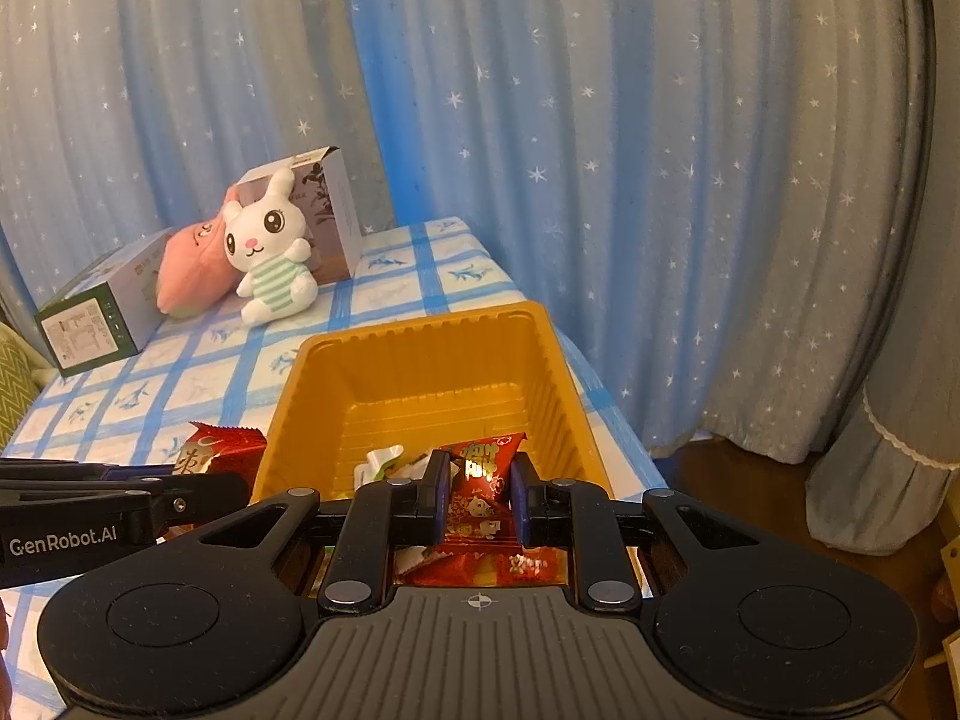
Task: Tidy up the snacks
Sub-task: 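Carry both held candies over the orange tray and lower them inside, then open both grippers to drop the candies into the orange tray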
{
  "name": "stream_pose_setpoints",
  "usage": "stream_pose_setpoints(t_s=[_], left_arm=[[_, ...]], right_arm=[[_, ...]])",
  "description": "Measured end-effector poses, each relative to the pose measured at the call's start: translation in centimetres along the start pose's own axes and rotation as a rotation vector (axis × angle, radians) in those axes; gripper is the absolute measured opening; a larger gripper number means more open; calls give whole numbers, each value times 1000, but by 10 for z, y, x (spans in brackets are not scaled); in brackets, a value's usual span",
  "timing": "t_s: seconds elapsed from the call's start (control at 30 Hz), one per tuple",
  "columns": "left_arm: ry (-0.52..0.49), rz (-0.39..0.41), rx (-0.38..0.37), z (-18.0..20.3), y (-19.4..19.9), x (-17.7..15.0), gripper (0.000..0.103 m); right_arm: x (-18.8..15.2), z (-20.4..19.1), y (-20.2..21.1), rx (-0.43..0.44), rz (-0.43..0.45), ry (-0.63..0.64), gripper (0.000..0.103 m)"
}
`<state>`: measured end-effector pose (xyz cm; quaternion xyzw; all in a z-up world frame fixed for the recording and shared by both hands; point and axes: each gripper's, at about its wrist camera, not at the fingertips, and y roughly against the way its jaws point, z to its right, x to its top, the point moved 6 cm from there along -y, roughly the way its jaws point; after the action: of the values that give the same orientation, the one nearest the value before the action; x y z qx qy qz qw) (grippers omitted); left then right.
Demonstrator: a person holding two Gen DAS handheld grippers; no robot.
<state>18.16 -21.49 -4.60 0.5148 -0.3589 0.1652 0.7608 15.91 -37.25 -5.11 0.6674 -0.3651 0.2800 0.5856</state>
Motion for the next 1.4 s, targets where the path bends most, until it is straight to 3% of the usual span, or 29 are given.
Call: stream_pose_setpoints(t_s=[0.8, 0.93, 1.4], left_arm=[[27, -33, -13, -6, -41, 18, 22], [30, -46, -17, -8, -49, 15, 38], [18, -45, 18, -16, -34, 1, 38]], right_arm=[[11, 9, -30, 16, -18, -34, 21], [10, 9, -32, 17, -22, -41, 21], [11, 7, -25, 27, -24, -48, 21]])
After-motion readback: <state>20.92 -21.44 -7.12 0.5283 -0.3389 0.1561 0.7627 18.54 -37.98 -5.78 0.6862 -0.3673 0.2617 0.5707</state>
